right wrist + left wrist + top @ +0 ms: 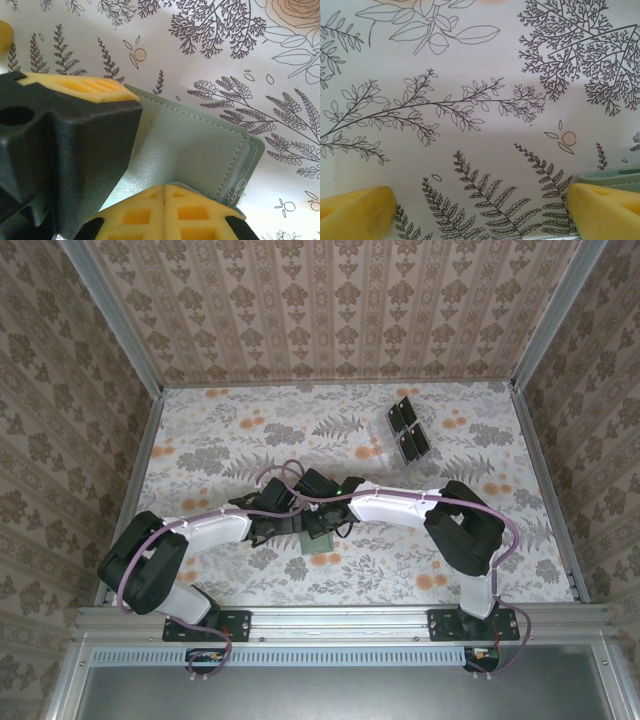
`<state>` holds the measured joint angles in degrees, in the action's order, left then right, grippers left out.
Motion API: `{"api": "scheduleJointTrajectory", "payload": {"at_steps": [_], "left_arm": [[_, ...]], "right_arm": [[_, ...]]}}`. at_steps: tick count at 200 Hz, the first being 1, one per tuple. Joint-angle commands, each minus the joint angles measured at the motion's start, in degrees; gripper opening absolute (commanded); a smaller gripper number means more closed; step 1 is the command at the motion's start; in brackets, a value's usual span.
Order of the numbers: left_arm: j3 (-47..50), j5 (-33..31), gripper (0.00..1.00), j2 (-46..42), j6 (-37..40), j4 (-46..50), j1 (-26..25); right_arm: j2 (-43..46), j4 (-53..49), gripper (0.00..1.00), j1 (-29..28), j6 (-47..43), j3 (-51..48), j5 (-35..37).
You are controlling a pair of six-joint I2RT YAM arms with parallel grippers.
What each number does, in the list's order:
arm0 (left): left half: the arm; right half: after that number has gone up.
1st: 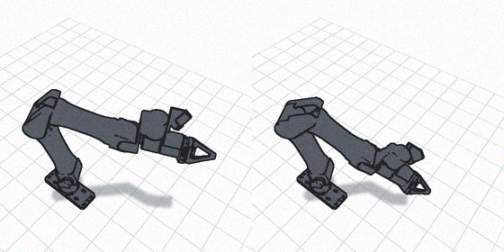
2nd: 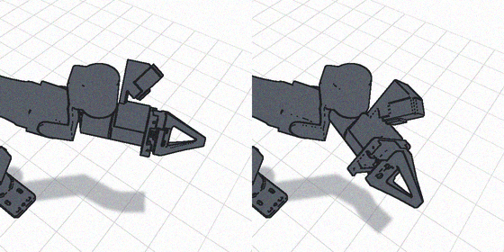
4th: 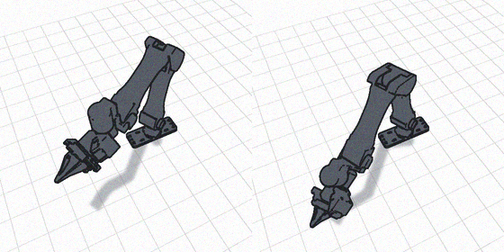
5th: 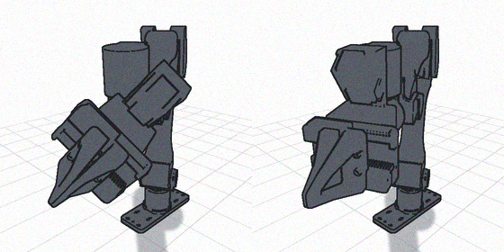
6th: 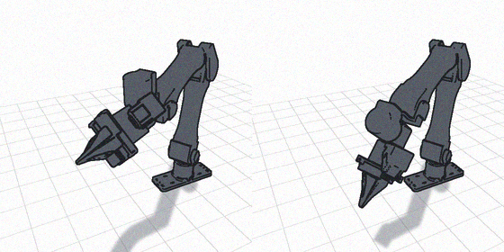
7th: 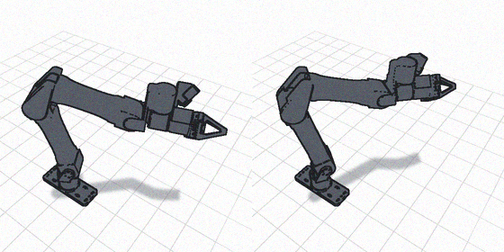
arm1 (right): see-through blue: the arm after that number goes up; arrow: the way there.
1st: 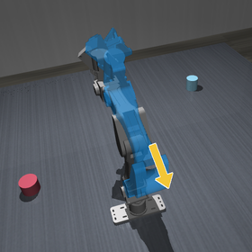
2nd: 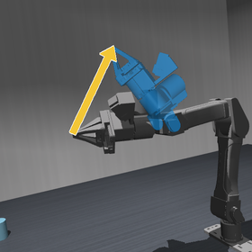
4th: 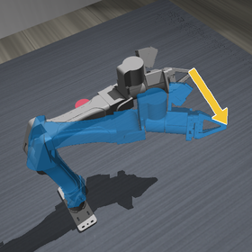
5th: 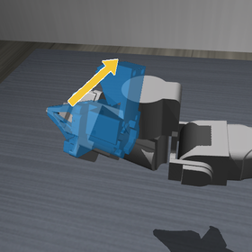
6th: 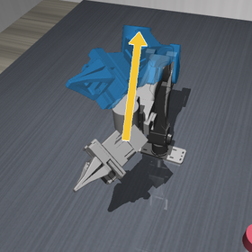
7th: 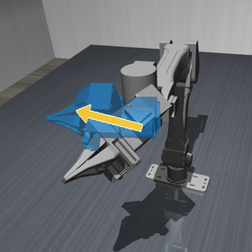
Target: Put the credit cards into the card holder
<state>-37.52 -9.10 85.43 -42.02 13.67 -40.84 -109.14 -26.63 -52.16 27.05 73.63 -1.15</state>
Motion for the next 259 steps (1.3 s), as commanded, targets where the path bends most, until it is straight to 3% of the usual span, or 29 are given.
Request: {"api": "scheduleJointTrajectory", "payload": {"at_steps": [1,147,259], "left_arm": [[3.7,9.9,1.0,5.7,-1.6,0.9,-0.6],[3.4,9.6,1.0,6.4,-1.8,1.0,-0.6],[3.7,9.1,1.0,6.1,-1.5,1.7,1.2]], "right_arm": [[-2.9,0.3,0.0,-0.7,0.6,-0.8,-1.6],[-1.2,7.1,0.0,-0.8,5.0,-12.5,-3.7],[-1.5,23.4,0.0,-0.7,10.1,-27.9,-4.4]]}}
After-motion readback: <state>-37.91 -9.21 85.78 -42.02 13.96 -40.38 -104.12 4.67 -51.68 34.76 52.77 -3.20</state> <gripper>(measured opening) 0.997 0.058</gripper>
